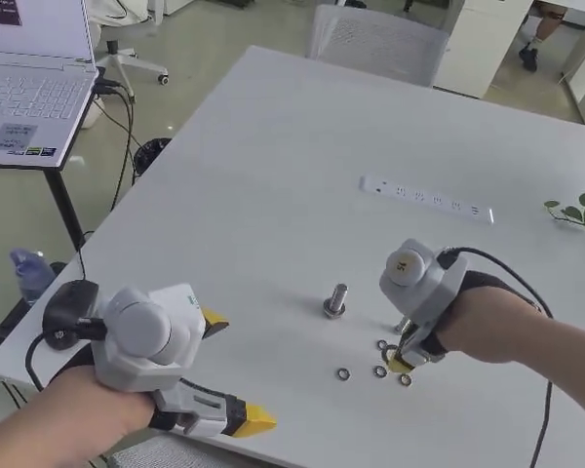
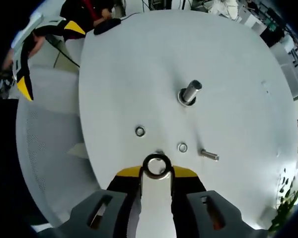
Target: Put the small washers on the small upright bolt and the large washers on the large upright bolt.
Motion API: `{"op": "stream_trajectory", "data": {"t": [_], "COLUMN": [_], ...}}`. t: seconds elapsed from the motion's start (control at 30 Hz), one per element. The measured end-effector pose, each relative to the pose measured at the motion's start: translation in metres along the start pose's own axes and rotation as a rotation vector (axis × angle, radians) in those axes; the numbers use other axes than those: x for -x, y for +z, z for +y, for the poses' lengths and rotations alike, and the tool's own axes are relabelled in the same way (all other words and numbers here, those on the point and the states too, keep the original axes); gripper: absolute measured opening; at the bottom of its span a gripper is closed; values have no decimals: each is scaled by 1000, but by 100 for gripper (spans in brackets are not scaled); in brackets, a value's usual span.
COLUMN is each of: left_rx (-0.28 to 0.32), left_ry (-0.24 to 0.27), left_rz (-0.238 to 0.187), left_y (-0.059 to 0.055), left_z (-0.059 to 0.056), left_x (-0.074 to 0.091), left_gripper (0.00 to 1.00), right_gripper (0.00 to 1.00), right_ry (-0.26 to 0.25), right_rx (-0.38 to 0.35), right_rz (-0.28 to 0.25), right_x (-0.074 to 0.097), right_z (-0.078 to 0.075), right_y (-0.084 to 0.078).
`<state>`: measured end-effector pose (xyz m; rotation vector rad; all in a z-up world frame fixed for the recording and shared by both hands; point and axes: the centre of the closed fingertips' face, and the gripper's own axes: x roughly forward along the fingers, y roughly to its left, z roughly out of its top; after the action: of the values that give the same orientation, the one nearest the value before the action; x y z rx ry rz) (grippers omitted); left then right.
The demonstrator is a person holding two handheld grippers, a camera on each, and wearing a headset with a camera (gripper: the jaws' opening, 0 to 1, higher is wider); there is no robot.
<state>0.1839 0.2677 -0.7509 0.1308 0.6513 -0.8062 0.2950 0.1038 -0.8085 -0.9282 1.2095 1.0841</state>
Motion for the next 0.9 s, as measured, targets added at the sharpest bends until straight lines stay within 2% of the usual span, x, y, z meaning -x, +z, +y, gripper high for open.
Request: {"op": "stream_trajectory", "data": {"t": [0.2, 0.43, 0.9], "left_rx": [1, 4, 8], "left_ry": [2, 6, 2], "left_rz": [4, 0, 4], "left_y": [-1, -1, -3], "left_z": [1, 1, 3], "left_x": [1, 1, 1], "left_gripper": [81, 81, 81], "right_gripper": [21, 21, 21], "right_ry": [-8, 13, 14], "right_rx": [-4, -6, -2], "right_rz": [4, -2, -13], "right_x": [7, 11, 10], "right_z": [-12, -16, -28], "right_y": [12, 21, 39]}}
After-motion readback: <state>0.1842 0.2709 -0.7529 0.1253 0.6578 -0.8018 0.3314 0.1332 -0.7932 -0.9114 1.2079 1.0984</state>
